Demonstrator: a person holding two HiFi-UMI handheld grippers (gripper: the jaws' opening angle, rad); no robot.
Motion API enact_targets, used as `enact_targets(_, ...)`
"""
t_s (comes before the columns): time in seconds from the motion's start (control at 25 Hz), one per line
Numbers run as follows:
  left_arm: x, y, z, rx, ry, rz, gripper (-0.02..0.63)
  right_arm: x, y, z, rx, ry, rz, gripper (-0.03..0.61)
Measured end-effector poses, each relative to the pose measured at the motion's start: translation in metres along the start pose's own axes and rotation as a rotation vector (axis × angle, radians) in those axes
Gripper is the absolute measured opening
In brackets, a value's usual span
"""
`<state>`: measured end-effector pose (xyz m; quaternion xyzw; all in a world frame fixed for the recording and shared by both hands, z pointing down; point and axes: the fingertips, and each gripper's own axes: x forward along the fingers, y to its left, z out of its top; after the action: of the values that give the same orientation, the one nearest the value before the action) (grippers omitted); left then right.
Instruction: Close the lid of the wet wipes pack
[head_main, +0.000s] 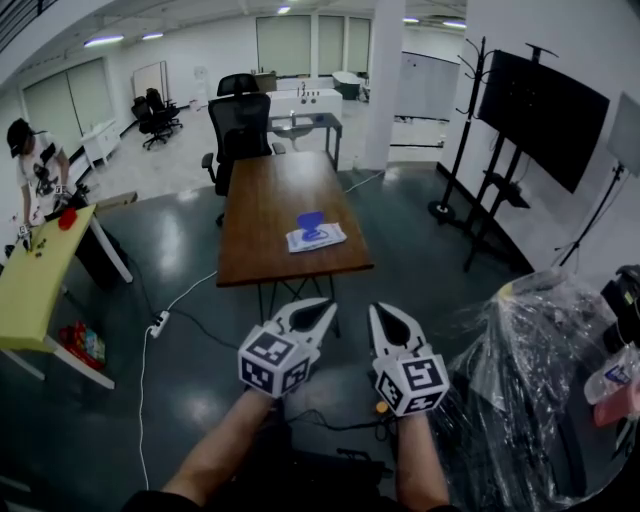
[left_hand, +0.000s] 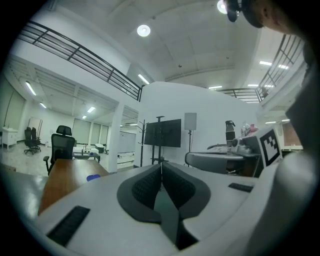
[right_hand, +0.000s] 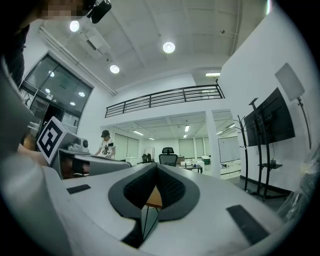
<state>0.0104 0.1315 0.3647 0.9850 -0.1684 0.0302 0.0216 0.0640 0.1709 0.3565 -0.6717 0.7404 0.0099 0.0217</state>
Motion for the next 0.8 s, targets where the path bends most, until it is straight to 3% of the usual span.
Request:
enact_targets(0.36, 0.047, 0.046, -0.015, -0.033, 0.005, 0.001, 0.008, 0.055, -0.03, -0.017, -0.012, 0.032, 0.006, 0.012)
enact_targets(0.8, 0.125, 0.16, -0.032, -0.044, 0.033, 0.016, 0.008, 0.178, -0.076, -0.035, -0.083, 0.118, 0.0, 0.012)
